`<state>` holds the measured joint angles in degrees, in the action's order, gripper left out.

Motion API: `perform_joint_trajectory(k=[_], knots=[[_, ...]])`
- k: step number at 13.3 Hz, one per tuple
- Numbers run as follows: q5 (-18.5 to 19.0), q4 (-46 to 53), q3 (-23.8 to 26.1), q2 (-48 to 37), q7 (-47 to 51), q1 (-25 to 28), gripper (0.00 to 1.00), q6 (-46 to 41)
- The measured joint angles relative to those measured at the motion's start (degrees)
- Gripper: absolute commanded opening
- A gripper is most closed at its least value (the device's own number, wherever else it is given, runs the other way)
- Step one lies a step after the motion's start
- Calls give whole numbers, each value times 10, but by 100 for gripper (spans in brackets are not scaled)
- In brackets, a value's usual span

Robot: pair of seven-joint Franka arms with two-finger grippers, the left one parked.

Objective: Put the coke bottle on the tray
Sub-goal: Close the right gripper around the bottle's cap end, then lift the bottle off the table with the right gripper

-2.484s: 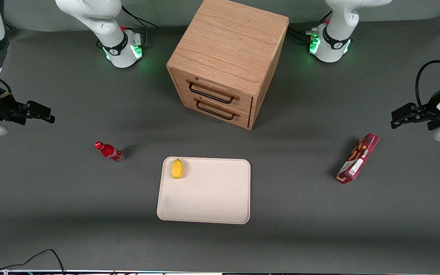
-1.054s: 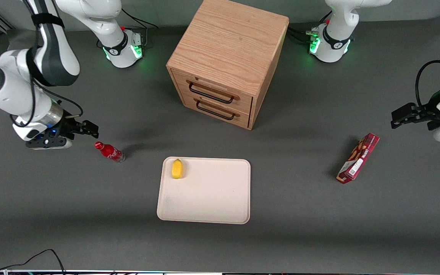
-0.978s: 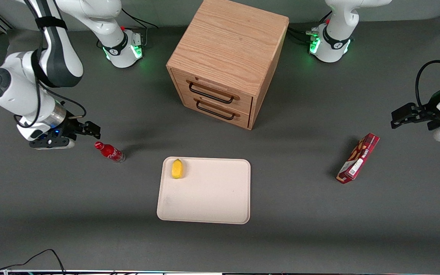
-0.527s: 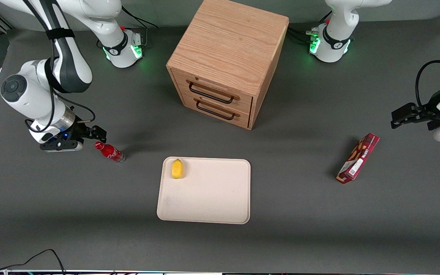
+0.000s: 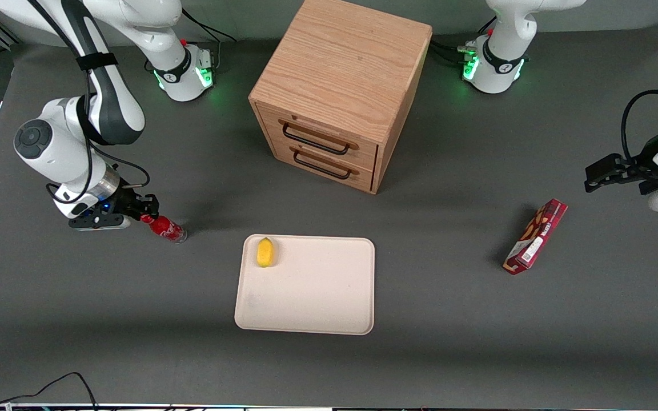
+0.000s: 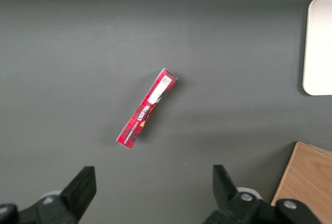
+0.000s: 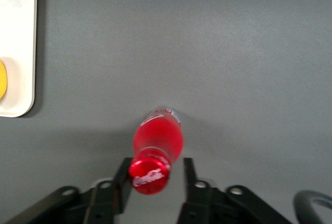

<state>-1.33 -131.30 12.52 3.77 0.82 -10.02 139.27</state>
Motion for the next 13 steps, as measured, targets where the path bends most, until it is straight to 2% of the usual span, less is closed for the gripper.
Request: perform_joint_trajectory(k=[3,5,7,10,13], knots=[[1,0,2,-4,0,0,0,-3],[1,9,3,-26,0,0,0,-51],[1,60,3,-62,0,-1,0,-173],[1,216,2,-93,0,-6,0,-389],[12,370,-2,-72,0,-13,0,-525]])
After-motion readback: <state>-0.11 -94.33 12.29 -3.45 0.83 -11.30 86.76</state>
